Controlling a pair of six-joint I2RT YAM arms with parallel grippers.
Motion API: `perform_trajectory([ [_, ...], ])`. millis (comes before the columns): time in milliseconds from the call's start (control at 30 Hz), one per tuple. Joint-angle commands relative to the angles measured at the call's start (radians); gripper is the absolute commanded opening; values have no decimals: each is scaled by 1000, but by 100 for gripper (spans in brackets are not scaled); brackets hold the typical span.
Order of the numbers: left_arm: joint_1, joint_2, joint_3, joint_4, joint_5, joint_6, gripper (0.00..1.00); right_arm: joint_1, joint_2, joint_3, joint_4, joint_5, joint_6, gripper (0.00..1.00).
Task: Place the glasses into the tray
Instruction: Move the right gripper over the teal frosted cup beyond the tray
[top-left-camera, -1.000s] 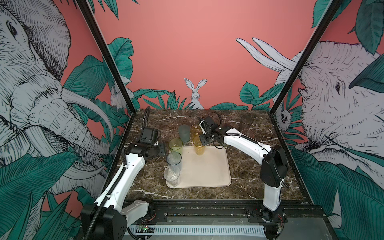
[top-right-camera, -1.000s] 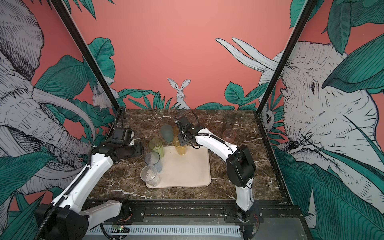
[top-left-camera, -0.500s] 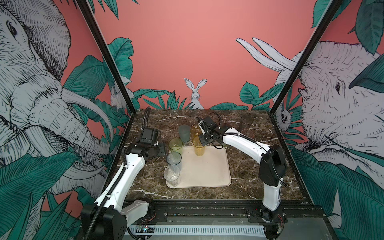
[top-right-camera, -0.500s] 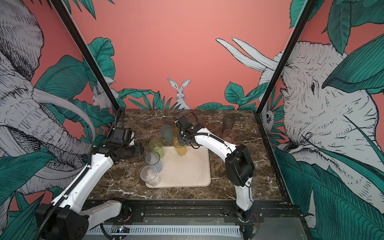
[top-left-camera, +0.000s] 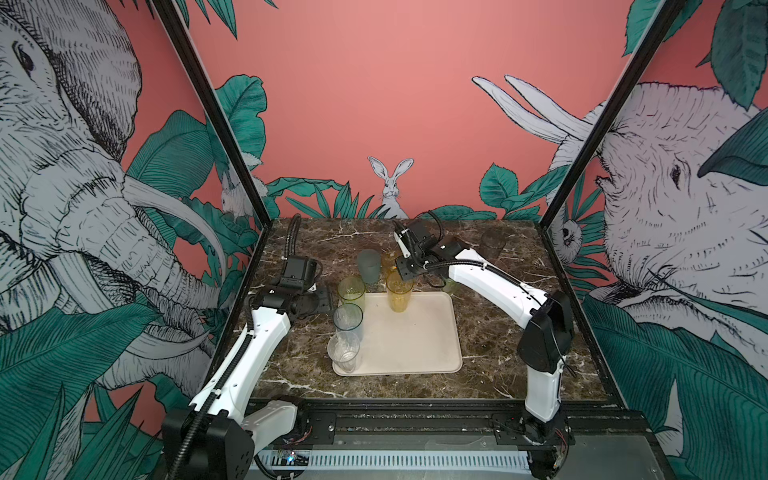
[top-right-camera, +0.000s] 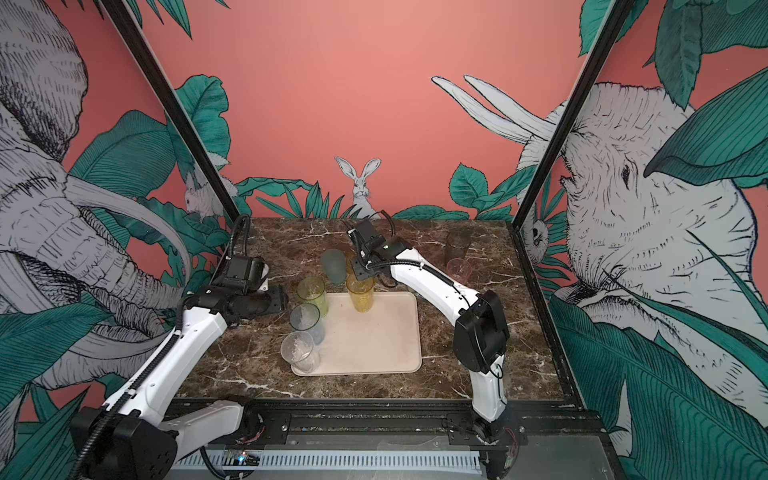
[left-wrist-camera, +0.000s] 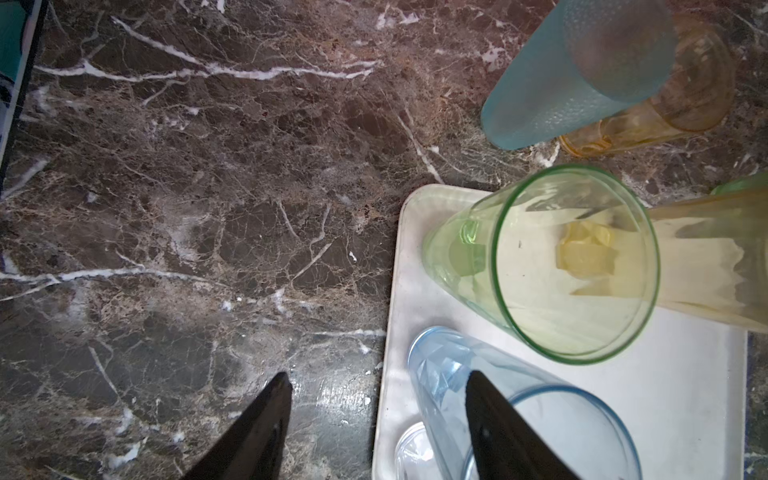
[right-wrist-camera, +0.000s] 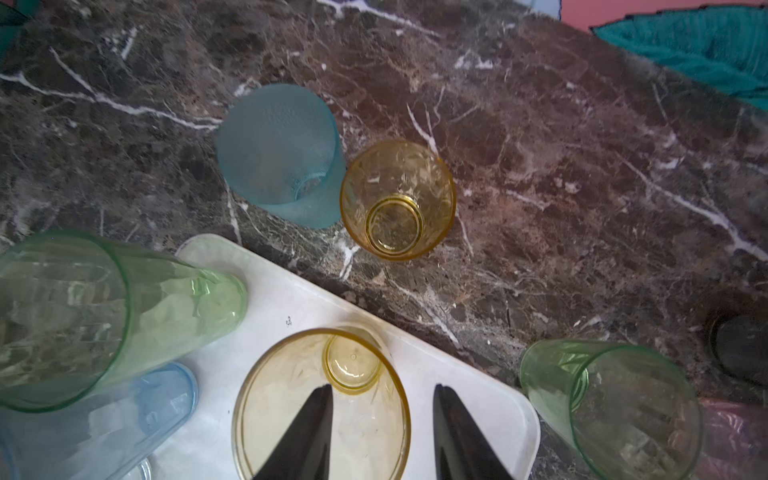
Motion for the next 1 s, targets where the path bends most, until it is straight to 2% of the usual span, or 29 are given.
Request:
perform_trajectory([
  [0, 6, -22, -3, -2, 2, -12, 68, -1, 40, 71, -22, 4, -47, 44],
  [333, 6, -34, -5, -10, 0, -13, 68, -8, 206, 317, -67, -41, -81, 44],
  [633, 6, -39, 13, -39, -15, -5, 68, -10, 270, 342, 43, -109, -131, 44],
  [967, 6, -43, 21, -45, -14, -3, 68, -16, 392, 478, -2, -99, -123, 46],
])
